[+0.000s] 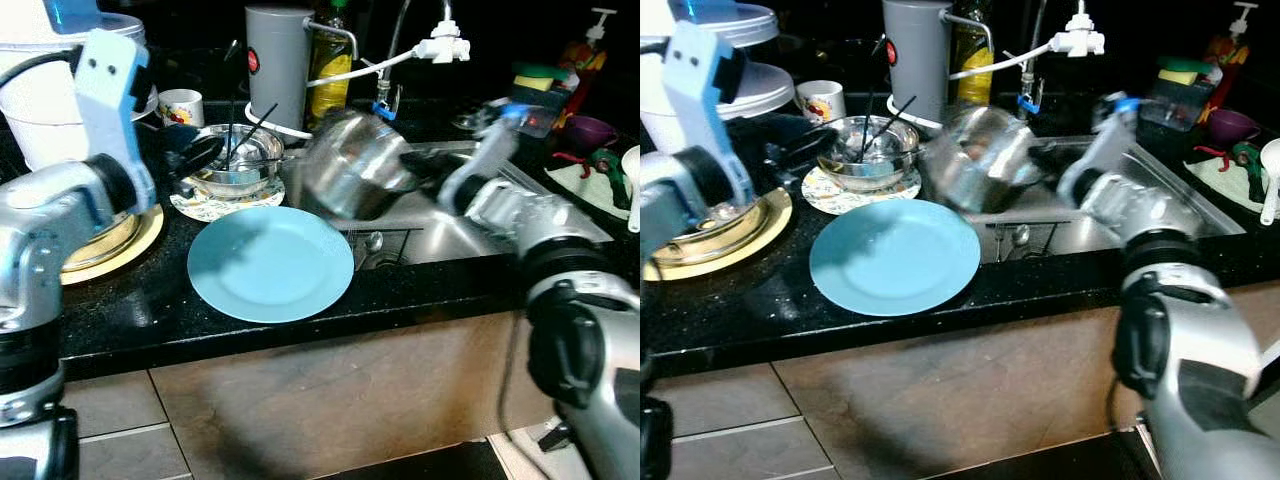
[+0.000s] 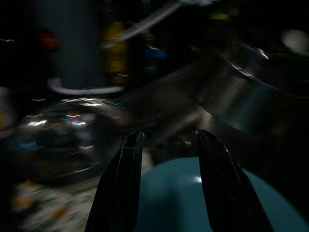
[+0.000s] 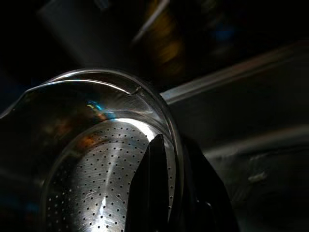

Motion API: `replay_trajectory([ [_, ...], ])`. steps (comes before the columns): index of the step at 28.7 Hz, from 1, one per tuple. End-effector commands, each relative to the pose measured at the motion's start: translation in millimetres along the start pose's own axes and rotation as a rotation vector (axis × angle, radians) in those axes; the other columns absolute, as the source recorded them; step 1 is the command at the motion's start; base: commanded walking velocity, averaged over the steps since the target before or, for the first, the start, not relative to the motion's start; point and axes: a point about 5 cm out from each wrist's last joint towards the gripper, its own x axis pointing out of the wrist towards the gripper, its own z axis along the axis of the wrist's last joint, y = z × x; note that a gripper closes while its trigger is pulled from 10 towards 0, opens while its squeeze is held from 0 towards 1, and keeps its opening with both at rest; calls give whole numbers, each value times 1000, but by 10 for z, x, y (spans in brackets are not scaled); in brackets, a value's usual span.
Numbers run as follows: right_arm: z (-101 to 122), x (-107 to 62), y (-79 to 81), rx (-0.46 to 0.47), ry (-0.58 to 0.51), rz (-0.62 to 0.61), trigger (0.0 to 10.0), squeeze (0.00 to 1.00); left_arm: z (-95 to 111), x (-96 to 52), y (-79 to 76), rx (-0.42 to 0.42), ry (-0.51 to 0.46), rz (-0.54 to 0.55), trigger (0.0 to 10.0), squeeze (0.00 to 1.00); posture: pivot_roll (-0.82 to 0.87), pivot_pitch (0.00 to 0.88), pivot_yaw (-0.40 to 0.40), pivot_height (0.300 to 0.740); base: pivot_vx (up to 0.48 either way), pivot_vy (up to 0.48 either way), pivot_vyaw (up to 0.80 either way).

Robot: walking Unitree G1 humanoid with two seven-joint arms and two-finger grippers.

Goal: Kitchen organization

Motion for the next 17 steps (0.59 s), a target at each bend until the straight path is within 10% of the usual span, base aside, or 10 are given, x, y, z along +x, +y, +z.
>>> replay_trajectory([
  [1, 87, -48, -83, -79, -50, -54, 0, 0, -59, 70, -64, 18, 23, -23, 10000, 0, 20, 131, -51, 740, 0, 0, 0],
  [6, 198, -183, -334, -247, -149, -254, 0, 0, -292, 384, -325, 1, -2, -108, 10000, 0, 18, 142, -37, 740, 0, 0, 0],
  [8, 129, -220, -420, -376, -149, -332, 4667, 0, -448, 592, -489, 22, 33, -94, 10000, 0, 12, 144, -25, 740, 0, 0, 0],
  [10, 114, -220, -427, -378, -147, -337, 4667, 0, -467, 614, -507, 30, 40, -90, 10000, 0, 12, 144, -25, 740, 0, 0, 0],
  [11, 17, -207, -434, -444, -126, -349, 10000, 0, -567, 730, -646, 142, 61, -100, 10000, 0, 10, 152, -21, 740, 0, 0, 0],
  [17, -248, -109, -335, -535, -97, -309, 10000, 0, -631, 919, -965, 193, 45, -219, 10000, 0, 13, 179, -17, 740, 0, 0, 0],
])
